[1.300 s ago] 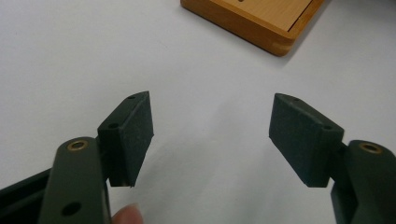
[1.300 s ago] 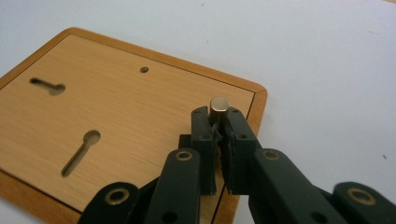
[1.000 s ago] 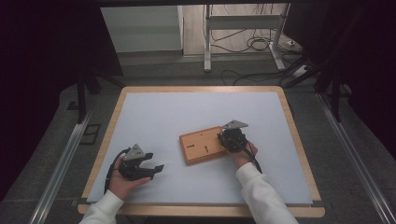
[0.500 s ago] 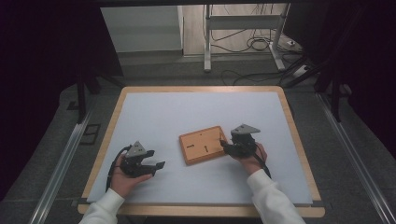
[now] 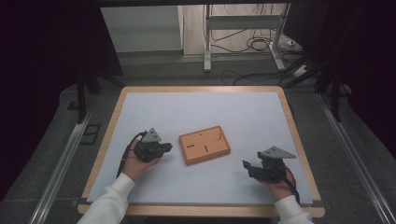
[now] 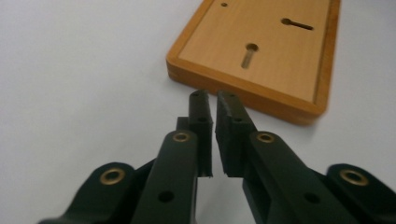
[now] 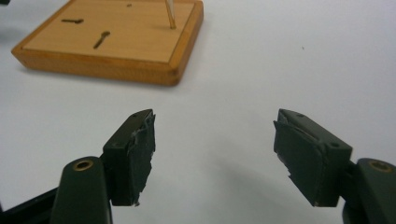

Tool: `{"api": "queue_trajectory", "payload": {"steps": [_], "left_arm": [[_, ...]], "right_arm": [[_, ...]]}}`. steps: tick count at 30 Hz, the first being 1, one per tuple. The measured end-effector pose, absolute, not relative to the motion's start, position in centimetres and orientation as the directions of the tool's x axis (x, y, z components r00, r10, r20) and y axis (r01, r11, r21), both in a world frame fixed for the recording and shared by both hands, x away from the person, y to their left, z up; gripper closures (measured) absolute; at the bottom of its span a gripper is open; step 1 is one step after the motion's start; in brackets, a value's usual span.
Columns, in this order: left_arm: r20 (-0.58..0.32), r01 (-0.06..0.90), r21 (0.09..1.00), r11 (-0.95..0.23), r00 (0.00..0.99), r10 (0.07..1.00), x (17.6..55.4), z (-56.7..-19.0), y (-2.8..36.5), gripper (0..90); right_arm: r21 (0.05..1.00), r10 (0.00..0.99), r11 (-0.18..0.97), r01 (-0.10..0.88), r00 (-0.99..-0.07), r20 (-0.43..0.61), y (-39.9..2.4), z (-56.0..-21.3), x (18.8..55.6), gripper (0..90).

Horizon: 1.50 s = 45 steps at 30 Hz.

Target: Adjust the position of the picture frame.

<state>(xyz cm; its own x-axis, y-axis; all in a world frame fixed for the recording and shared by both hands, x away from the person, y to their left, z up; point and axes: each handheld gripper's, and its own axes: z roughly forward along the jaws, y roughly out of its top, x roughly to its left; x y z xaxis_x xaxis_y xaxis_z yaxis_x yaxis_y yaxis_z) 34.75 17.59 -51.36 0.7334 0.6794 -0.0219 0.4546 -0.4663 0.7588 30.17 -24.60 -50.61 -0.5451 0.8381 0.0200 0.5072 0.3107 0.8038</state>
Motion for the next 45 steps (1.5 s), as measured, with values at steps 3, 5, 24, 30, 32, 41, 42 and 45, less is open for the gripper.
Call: {"api": "queue_trajectory", "payload": {"steps": [3, 5, 24, 30, 32, 41, 42, 45], "left_arm": [[-0.026, 0.464, 0.754, -0.465, 0.728, 0.685, 36.2, -51.2, 17.1, 89.3], [-0.024, 0.463, 0.754, -0.465, 0.727, 0.686, 37.3, -51.2, 16.7, 89.6], [0.017, 0.449, 0.695, -0.561, 0.77, 0.638, 43.3, -52.9, 14.4, 90.0], [0.009, 0.439, 0.693, -0.572, 0.788, 0.616, 43.7, -53.2, 14.3, 90.0], [0.011, 0.438, 0.692, -0.574, 0.788, 0.615, 43.7, -53.2, 14.2, 90.0], [0.006, 0.407, 0.691, -0.598, 0.823, 0.567, 42.0, -53.1, 13.8, 90.0], [0.013, 0.398, 0.69, -0.605, 0.828, 0.561, 41.7, -53.1, 13.7, 90.0], [0.014, 0.389, 0.691, -0.609, 0.835, 0.55, 41.0, -53.1, 13.6, 90.0]], "right_arm": [[0.798, 0.842, 0.312, 0.515, -0.54, 0.019, -25.0, -50.8, 29.7, 29.3], [0.8, 0.843, 0.309, 0.514, -0.537, 0.02, -25.1, -50.8, 29.6, 29.1], [0.808, 0.84, 0.332, 0.486, -0.542, -0.019, -24.9, -50.9, 29.7, 29.1], [0.805, 0.842, 0.337, 0.487, -0.54, -0.026, -24.8, -51.0, 29.7, 29.0], [0.805, 0.842, 0.335, 0.489, -0.538, -0.024, -24.9, -51.0, 29.7, 29.0], [0.801, 0.846, 0.337, 0.496, -0.532, -0.027, -25.1, -51.1, 29.9, 29.0], [0.801, 0.847, 0.337, 0.495, -0.531, -0.028, -25.1, -51.1, 29.9, 29.0], [0.801, 0.849, 0.334, 0.496, -0.528, -0.026, -25.1, -51.1, 29.9, 29.0]]}}
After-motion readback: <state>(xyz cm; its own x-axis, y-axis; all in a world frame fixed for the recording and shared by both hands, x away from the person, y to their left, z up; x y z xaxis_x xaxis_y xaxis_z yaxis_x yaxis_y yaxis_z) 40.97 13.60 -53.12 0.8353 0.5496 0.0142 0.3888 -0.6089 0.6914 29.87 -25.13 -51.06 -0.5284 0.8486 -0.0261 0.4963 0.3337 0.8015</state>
